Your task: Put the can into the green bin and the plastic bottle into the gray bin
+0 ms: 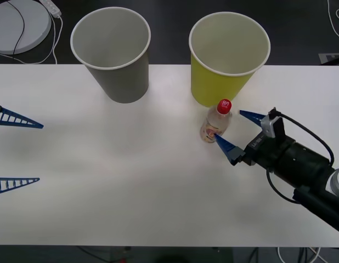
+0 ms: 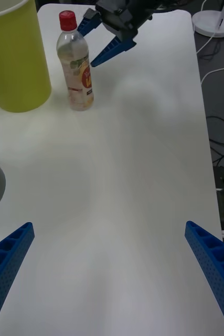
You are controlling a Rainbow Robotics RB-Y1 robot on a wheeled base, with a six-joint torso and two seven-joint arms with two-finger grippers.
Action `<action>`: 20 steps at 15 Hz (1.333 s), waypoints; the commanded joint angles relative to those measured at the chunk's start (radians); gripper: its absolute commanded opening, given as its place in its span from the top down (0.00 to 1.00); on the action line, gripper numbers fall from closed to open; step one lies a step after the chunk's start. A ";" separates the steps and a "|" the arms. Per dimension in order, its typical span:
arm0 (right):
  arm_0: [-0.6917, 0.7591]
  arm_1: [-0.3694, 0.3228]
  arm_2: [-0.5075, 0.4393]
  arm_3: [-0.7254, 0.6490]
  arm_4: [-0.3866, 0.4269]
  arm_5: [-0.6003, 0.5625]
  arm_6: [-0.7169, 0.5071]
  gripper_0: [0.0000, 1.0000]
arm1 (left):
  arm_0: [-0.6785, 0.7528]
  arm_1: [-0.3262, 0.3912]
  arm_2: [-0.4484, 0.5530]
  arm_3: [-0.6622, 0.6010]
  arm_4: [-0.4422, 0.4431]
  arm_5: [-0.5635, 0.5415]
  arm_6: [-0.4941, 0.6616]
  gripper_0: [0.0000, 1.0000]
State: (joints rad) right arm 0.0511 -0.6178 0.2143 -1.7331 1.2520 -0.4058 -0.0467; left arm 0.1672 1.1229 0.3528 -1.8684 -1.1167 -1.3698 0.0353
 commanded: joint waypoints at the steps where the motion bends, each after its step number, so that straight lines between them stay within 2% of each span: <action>1: -0.039 0.021 0.013 0.038 0.001 -0.001 0.013 0.00 | 0.000 0.000 0.000 0.000 0.000 0.000 0.000 0.00; 17: -0.129 0.056 0.074 0.104 0.003 0.002 0.034 0.00 | 0.000 0.000 0.000 0.000 0.000 0.000 0.000 0.00; 18: -0.129 0.056 0.076 0.104 0.003 0.004 0.036 0.44 | 0.000 0.000 0.000 0.000 0.000 0.000 0.000 0.00; 19: -0.129 0.055 0.080 0.104 0.001 0.012 0.034 1.00 | 0.000 0.000 0.000 0.000 0.000 0.000 0.000 0.00; 20: -0.131 0.055 0.079 0.104 0.001 0.010 0.036 1.00 | 0.000 0.000 0.000 0.000 0.000 0.000 0.000 0.00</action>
State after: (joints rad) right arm -0.0787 -0.5624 0.2936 -1.6289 1.2539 -0.3956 -0.0114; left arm 0.1672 1.1229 0.3528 -1.8684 -1.1167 -1.3698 0.0352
